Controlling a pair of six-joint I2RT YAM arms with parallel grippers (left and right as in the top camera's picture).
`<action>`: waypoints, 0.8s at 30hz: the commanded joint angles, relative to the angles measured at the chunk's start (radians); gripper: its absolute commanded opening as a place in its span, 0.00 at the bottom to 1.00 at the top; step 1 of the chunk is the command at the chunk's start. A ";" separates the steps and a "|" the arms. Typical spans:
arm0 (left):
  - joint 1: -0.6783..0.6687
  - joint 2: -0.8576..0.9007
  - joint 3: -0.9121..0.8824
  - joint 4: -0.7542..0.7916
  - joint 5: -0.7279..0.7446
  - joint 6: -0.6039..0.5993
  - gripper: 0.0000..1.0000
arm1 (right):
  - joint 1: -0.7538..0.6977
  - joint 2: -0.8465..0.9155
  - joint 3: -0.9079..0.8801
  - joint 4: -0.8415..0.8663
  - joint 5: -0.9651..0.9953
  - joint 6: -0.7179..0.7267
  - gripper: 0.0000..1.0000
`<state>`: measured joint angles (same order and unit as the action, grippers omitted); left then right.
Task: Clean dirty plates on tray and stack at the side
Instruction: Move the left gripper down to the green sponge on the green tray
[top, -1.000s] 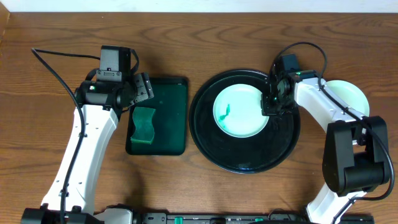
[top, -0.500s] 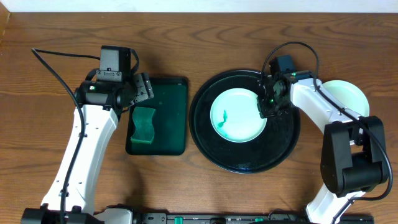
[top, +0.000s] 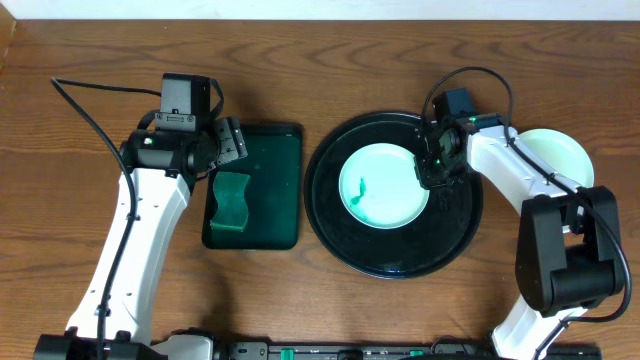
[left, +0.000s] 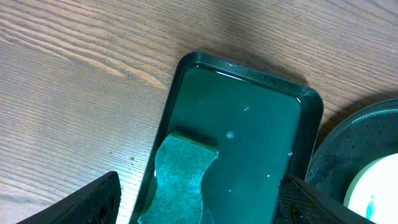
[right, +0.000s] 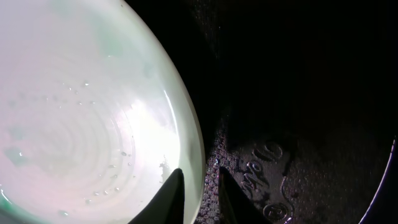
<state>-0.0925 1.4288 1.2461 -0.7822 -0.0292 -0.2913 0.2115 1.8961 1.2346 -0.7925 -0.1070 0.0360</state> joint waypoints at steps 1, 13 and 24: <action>0.003 0.002 0.005 -0.002 -0.005 -0.001 0.82 | 0.006 0.006 -0.004 0.000 0.009 -0.006 0.17; 0.003 0.002 0.005 -0.002 -0.005 -0.001 0.82 | 0.005 0.006 -0.006 -0.003 0.010 0.063 0.01; 0.003 0.002 0.005 -0.002 -0.005 -0.001 0.82 | 0.005 0.006 -0.007 0.003 0.013 0.076 0.01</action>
<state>-0.0925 1.4288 1.2461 -0.7822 -0.0292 -0.2913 0.2115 1.8961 1.2343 -0.7918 -0.1036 0.0986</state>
